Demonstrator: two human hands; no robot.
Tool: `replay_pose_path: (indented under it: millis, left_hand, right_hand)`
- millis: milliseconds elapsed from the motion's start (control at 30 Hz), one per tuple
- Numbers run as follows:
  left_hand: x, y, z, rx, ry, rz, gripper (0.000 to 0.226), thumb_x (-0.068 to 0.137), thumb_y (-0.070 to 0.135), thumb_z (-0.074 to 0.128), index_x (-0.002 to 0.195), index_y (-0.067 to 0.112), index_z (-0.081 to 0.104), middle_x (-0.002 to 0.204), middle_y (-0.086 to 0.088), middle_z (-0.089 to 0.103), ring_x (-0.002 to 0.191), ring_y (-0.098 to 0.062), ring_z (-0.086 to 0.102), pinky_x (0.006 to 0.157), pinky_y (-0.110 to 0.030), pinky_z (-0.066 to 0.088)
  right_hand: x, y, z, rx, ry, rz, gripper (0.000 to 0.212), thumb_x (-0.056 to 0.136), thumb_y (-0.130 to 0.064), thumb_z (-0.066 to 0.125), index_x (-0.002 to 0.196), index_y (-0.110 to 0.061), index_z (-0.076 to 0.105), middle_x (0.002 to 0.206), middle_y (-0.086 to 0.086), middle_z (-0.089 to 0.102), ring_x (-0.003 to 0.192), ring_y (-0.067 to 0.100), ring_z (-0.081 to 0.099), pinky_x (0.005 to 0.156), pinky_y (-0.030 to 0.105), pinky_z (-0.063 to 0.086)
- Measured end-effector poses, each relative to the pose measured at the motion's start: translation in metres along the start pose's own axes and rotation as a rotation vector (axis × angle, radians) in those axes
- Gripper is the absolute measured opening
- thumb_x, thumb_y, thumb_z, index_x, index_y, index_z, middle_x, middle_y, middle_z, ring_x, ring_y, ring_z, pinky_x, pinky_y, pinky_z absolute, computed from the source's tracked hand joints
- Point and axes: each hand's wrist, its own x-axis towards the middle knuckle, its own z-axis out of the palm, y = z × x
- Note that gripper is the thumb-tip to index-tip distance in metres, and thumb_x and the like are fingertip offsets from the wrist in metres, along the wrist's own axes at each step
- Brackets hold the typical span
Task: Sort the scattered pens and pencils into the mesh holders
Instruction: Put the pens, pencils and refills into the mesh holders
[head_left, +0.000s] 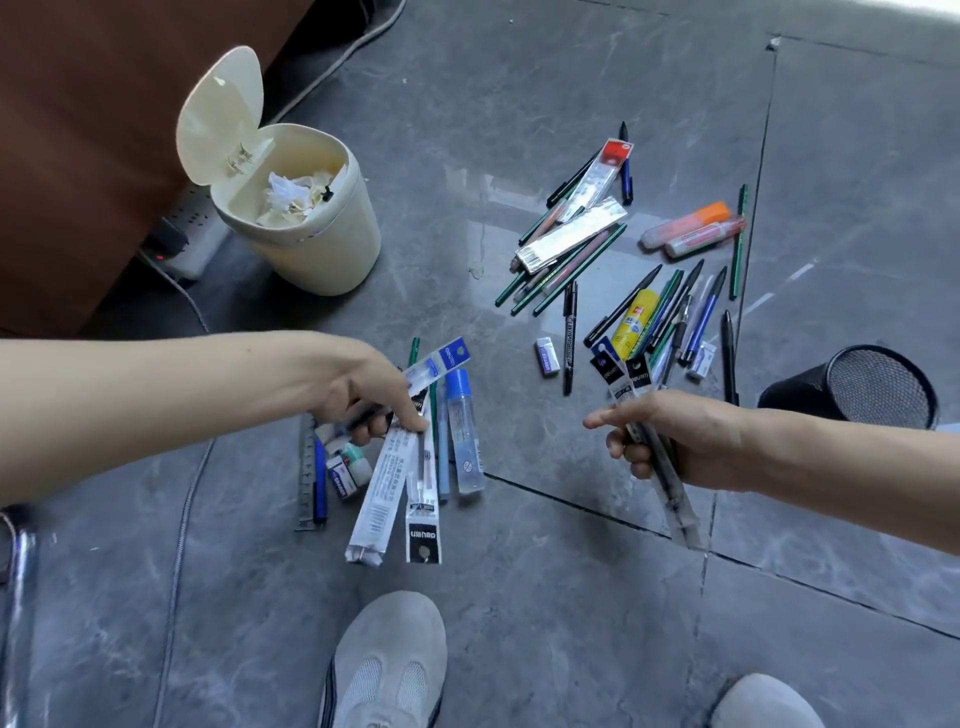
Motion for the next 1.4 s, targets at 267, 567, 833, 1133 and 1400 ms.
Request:
replay_pose_path:
  millis: [267, 567, 833, 1133, 1400]
  left_hand:
    - [-0.031, 0.058, 0.040, -0.080, -0.135, 0.509, 0.024, 0.089, 0.022, 0.062, 0.071, 0.016, 0.048, 0.050, 0.003, 0.039, 0.044, -0.009, 0.030, 0.045, -0.020, 0.028]
    - [-0.026, 0.110, 0.084, -0.047, 0.114, 0.759, 0.026, 0.089, 0.022, 0.063, 0.070, 0.015, 0.048, 0.040, 0.006, 0.036, 0.036, -0.010, 0.027, 0.041, -0.018, 0.023]
    - [-0.018, 0.125, 0.093, 0.841, 0.662, 1.304, 0.022, 0.087, 0.017, 0.061, 0.069, 0.019, 0.049, 0.065, 0.002, 0.048, 0.053, -0.021, 0.045, 0.046, -0.026, 0.030]
    - [-0.018, 0.108, 0.103, 1.578, 0.740, 2.064, 0.018, 0.087, 0.009, 0.052, 0.076, 0.015, 0.065, 0.071, 0.000, 0.057, 0.052, -0.015, 0.044, 0.044, -0.027, 0.033]
    - [-0.017, 0.097, 0.105, 1.707, 0.820, 2.138, 0.003, 0.076, 0.017, 0.069, 0.076, 0.019, 0.067, 0.069, 0.006, 0.052, 0.050, -0.012, 0.035, 0.047, -0.027, 0.023]
  right_hand:
    - [-0.018, -0.006, 0.016, 0.287, -0.174, -0.106, 0.038, 0.086, -0.044, 0.059, 0.101, -0.009, 0.062, 0.065, 0.006, 0.054, 0.051, 0.012, 0.042, 0.048, 0.022, 0.038]
    - [-0.035, 0.004, 0.000, 0.614, -0.166, -0.166, 0.053, 0.083, -0.059, 0.052, 0.094, -0.010, 0.068, 0.072, 0.007, 0.061, 0.060, 0.017, 0.055, 0.057, 0.025, 0.047]
    - [-0.030, 0.015, -0.022, 0.473, -0.055, -0.024, 0.039, 0.095, -0.041, 0.048, 0.087, -0.004, 0.056, 0.059, 0.010, 0.049, 0.038, 0.010, 0.036, 0.034, 0.016, 0.029]
    - [-0.028, 0.012, -0.020, 0.443, -0.173, 0.011, 0.045, 0.074, -0.056, 0.065, 0.057, -0.015, 0.066, 0.053, 0.000, 0.049, 0.045, 0.011, 0.043, 0.045, 0.018, 0.033]
    - [-0.025, 0.015, -0.012, 0.515, -0.064, 0.014, 0.045, 0.070, -0.054, 0.071, 0.086, -0.012, 0.068, 0.067, 0.006, 0.054, 0.061, 0.015, 0.040, 0.062, 0.027, 0.031]
